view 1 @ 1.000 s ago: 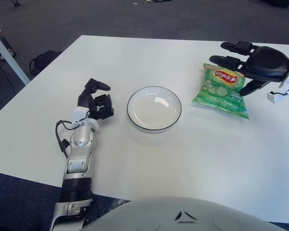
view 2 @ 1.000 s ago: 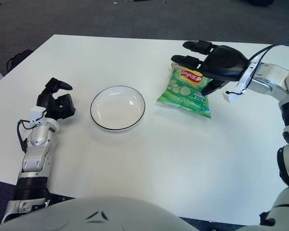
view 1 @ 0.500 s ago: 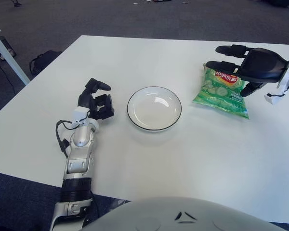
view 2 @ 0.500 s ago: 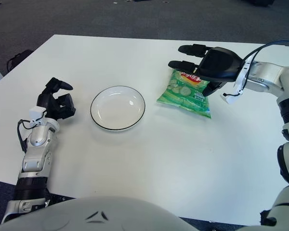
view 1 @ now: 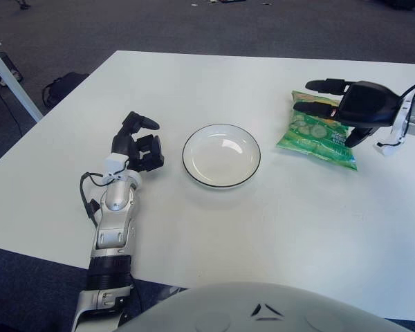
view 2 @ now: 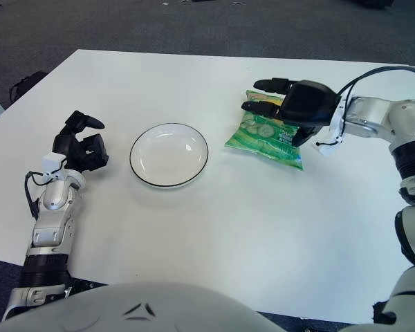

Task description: Put the snack into the plate.

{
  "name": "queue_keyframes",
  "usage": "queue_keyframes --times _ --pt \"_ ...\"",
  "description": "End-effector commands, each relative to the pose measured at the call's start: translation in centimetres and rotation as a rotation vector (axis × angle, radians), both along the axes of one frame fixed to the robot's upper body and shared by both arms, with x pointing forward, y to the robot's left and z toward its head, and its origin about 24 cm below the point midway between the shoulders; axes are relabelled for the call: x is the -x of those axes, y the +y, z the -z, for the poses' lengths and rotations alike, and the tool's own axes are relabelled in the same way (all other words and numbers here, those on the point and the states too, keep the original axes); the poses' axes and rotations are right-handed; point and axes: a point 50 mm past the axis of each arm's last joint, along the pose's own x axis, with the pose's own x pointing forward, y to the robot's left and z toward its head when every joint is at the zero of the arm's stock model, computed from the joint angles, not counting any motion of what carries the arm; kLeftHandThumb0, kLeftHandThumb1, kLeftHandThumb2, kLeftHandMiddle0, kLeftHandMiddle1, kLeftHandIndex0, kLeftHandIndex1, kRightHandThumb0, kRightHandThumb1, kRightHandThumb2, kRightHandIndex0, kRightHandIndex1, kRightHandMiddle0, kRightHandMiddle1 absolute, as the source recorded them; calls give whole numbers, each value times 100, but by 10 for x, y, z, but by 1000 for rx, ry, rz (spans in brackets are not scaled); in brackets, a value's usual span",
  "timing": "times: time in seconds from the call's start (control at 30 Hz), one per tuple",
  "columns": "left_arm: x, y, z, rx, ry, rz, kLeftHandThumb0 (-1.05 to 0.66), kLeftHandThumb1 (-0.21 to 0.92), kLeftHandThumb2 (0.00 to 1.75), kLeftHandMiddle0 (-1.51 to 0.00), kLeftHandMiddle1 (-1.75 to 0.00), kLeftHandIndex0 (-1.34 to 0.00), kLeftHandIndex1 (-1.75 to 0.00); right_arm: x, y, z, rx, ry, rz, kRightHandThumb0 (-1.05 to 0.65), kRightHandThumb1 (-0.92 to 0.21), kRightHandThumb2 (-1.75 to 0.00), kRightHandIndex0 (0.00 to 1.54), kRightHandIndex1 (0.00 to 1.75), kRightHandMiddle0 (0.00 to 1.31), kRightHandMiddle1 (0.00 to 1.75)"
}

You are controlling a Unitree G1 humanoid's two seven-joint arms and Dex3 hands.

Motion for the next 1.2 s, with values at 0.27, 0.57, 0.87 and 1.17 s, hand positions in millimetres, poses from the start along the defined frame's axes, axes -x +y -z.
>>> queue_keyframes --times 0.27,0.57,0.87,1.17 --pt "18 1 30 58 120 -51 -44 44 116 -123 -175 -51 -175 -8 10 24 27 92 -4 -97 -77 -28 0 0 0 5" --pt "19 2 29 104 101 -71 -45 41 119 -121 -175 -54 -175 -7 12 34 -6 170 23 -94 -75 -29 0 0 0 8" --pt "19 4 29 115 93 -92 -46 38 124 -121 -175 -56 -175 -8 15 44 -69 209 57 -82 -60 -50 7 2 0 27" --pt "18 7 28 114 89 -131 -45 39 122 -120 -175 -55 -175 -17 27 24 -260 239 110 -34 -29 -106 13 121 10 155"
